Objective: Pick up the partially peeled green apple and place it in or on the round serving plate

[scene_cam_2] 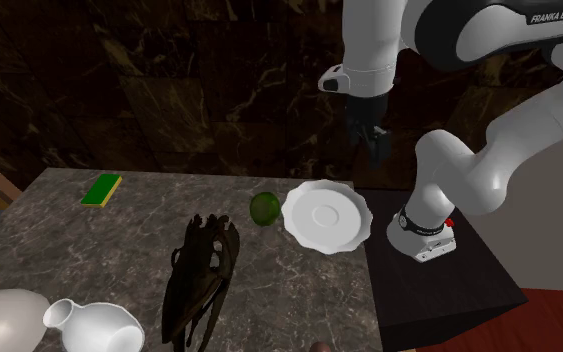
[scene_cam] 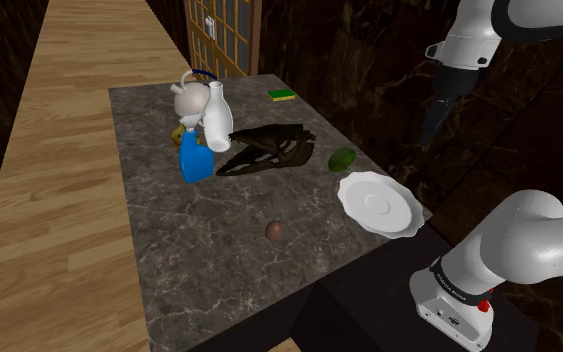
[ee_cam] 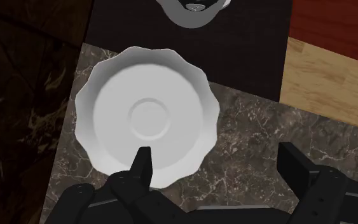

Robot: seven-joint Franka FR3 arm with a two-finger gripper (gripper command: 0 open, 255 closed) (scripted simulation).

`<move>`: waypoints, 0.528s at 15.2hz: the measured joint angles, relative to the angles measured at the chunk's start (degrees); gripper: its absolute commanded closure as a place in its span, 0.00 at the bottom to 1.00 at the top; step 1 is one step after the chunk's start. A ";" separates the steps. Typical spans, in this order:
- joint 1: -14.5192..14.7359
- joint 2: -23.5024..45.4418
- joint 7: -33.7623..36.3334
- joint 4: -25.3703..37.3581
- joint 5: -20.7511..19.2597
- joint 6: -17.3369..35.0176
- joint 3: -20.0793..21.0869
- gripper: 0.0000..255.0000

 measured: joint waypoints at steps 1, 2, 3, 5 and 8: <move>0.00 0.00 0.00 0.00 0.00 0.00 0.00 0.00; -0.23 1.05 0.43 0.29 0.27 0.63 -0.22 0.00; -0.67 2.34 0.90 0.09 0.54 1.86 -0.70 0.00; -1.43 6.73 2.35 1.07 1.62 4.79 -1.59 0.00; -2.69 13.07 4.29 2.75 3.36 8.63 -3.30 0.00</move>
